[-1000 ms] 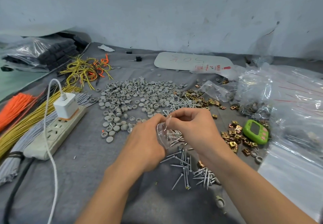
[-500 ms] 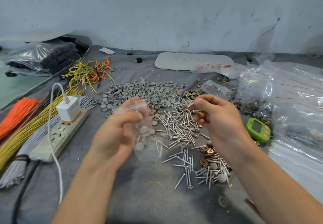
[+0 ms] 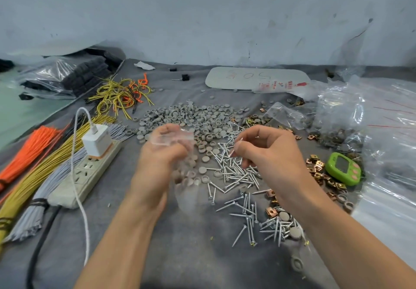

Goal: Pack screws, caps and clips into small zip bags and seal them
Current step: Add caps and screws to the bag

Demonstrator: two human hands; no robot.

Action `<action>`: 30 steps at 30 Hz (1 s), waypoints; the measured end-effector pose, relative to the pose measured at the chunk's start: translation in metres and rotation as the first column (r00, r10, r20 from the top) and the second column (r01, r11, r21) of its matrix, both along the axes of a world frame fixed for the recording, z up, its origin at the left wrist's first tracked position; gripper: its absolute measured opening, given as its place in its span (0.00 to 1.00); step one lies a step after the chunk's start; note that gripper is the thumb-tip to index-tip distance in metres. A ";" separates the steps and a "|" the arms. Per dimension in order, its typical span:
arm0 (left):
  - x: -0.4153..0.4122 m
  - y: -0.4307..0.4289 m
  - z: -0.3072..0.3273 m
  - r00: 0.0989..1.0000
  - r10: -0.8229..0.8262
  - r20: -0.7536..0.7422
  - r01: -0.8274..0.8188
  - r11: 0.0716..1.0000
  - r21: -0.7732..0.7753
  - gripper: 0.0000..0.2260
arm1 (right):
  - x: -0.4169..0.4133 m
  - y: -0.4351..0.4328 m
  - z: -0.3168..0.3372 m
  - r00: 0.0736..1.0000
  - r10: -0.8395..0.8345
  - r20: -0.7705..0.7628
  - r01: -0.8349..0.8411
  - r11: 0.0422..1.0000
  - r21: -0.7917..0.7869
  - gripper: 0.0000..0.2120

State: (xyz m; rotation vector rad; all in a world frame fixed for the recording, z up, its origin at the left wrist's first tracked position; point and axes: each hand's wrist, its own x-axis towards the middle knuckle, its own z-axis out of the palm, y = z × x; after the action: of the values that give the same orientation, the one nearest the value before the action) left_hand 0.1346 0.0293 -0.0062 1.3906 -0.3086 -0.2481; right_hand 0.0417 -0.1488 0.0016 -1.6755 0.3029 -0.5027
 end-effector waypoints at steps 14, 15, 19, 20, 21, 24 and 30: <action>-0.028 -0.029 -0.019 0.779 0.077 0.622 -0.471 0.726 0.500 0.37 | 0.000 0.002 0.000 0.990 -0.119 0.076 0.122 0.992 -0.030 0.05; -0.029 -0.034 -0.023 0.807 0.029 0.590 -0.436 0.702 0.563 0.36 | 0.001 0.001 0.000 0.989 -0.132 0.068 0.134 0.990 -0.030 0.05; -0.036 -0.044 -0.024 0.784 -0.053 0.619 -0.412 0.701 0.582 0.29 | 0.001 0.002 0.002 0.995 -0.066 0.079 0.069 0.997 -0.041 0.09; -0.035 -0.044 -0.023 0.793 -0.055 0.607 -0.394 0.713 0.580 0.27 | 0.001 0.004 0.002 0.996 -0.041 0.077 0.047 0.997 -0.066 0.10; -0.036 -0.044 -0.022 0.814 -0.051 0.579 -0.365 0.731 0.577 0.26 | 0.001 0.006 0.002 0.998 -0.021 0.060 0.027 0.995 -0.101 0.12; -0.038 -0.042 -0.018 0.871 -0.031 0.490 -0.277 0.792 0.544 0.23 | 0.005 0.010 -0.002 0.995 0.036 -0.095 -0.061 0.959 -0.277 0.15; -0.032 -0.044 -0.018 0.879 0.059 0.474 -0.309 0.828 0.469 0.18 | 0.003 -0.009 0.000 0.992 -0.123 -0.033 0.114 0.975 -0.191 0.09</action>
State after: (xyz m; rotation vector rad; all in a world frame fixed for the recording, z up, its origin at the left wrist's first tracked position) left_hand 0.1027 -0.0149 -0.0246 2.0261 -0.4980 0.1771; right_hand 0.0450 -0.1582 0.0019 -1.8622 0.4002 -0.5984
